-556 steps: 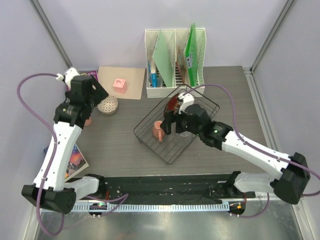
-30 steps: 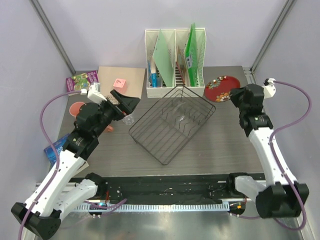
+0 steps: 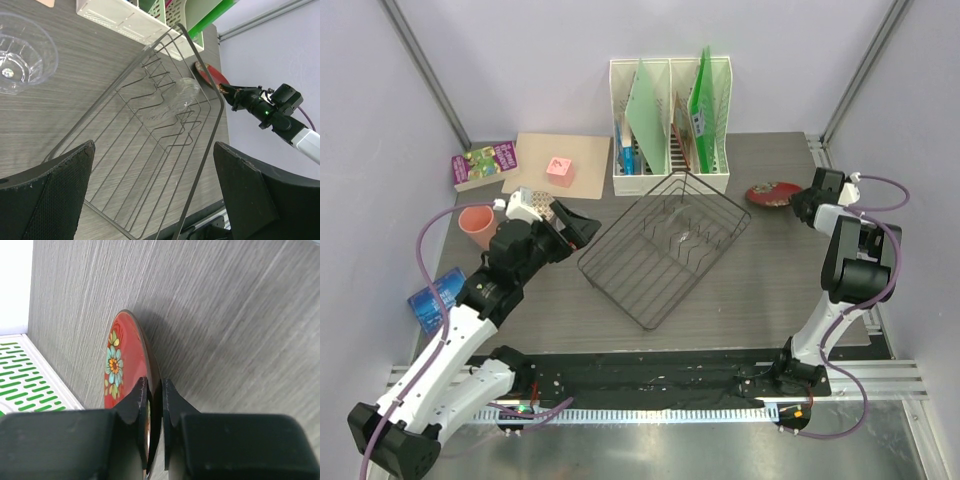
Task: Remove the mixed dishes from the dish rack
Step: Place the plate at the center of the board, then pick up the plate from the dish rack.
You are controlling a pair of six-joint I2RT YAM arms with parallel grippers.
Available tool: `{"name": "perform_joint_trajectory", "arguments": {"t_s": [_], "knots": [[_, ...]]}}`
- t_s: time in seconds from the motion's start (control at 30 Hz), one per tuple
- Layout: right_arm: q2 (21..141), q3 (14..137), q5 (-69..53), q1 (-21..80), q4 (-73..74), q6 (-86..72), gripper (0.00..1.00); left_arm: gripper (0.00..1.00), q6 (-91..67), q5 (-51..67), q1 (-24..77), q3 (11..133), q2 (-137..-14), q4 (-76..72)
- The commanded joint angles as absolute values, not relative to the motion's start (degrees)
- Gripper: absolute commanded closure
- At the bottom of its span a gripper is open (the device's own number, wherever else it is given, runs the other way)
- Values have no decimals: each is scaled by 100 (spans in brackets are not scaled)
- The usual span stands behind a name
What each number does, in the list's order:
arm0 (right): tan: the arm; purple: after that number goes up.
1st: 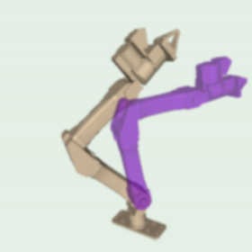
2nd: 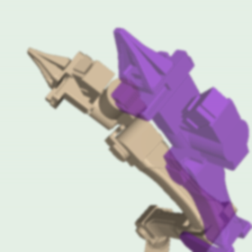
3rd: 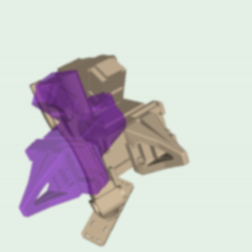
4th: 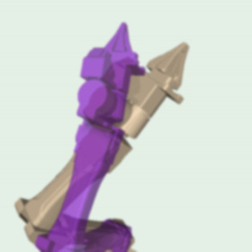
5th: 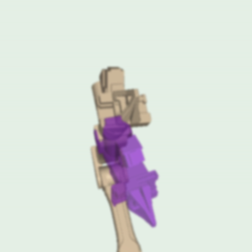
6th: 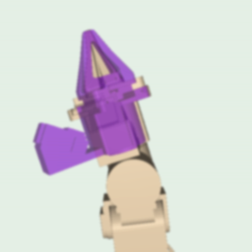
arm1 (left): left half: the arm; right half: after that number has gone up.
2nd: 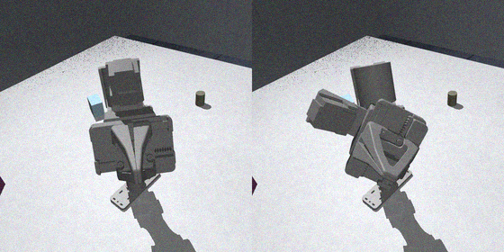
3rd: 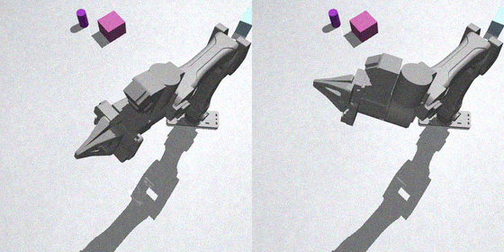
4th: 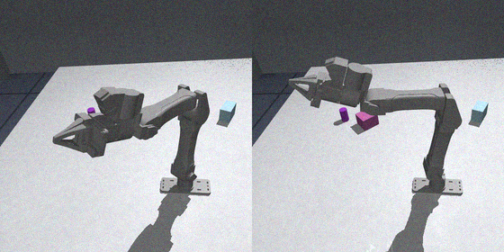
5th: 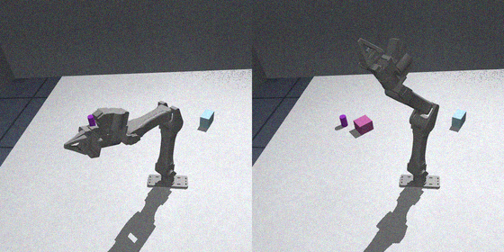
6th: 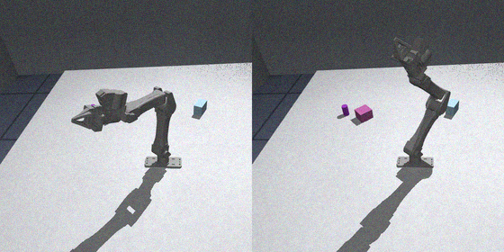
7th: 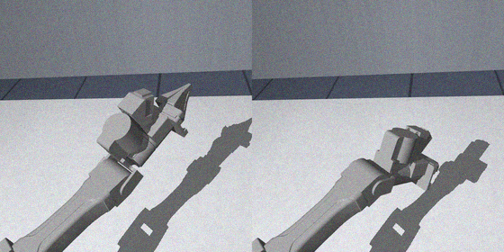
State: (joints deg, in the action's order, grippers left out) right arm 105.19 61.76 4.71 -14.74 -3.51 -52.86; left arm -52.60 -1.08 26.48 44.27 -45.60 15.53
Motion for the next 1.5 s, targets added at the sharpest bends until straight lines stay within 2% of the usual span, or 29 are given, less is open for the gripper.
{"name": "perform_joint_trajectory", "arguments": {"t_s": [0.0, 0.03, 0.07, 0.17, 0.43, 0.6, 0.8, 0.97, 1.17, 1.27, 1.47], "knots": [[10801, 6249, 457, -1468, -343, -5124, 85, 0, -5326, -35, 2628, 4386, -4562, 1397], [10871, 6258, 431, -1459, -334, -5124, 81, 0, -5326, -35, 2637, 4386, -4544, 1432], [10898, 6267, 413, -1459, -317, -5124, 72, 0, -5309, -35, 2628, 4386, -4553, 1433], [10934, 6249, 396, -1468, -220, -5124, 56, 0, -5309, -35, 2628, 4395, -4570, 1441], [10363, 5731, 641, -1450, -70, -5282, 35, 0, -5282, 158, 2628, 4403, -4658, 1415], [9240, 4819, 188, -1433, -508, -6133, 23, 0, -5072, 299, 2628, 4456, -4825, 1240], [8158, 4334, -298, -1002, -203, -6557, 19, 0, -4834, 562, 2637, 4833, -5519, 1152], [6550, 3613, -589, -520, -316, -6452, 21, 0, -4204, 502, 2899, 5281, -6246, 940], [4924, 3297, -632, 369, -105, -5845, 26, 1, -3087, -481, 3839, 6573, -7548, 1327], [4264, 3313, -660, 544, 148, -5555, 29, 13, -2656, -921, 4234, 7065, -8120, 1476], [3788, 3165, -528, 914, 387, -5283, 30, 18, -1417, -2538, 4929, 7322, -8832, 1145]]}}
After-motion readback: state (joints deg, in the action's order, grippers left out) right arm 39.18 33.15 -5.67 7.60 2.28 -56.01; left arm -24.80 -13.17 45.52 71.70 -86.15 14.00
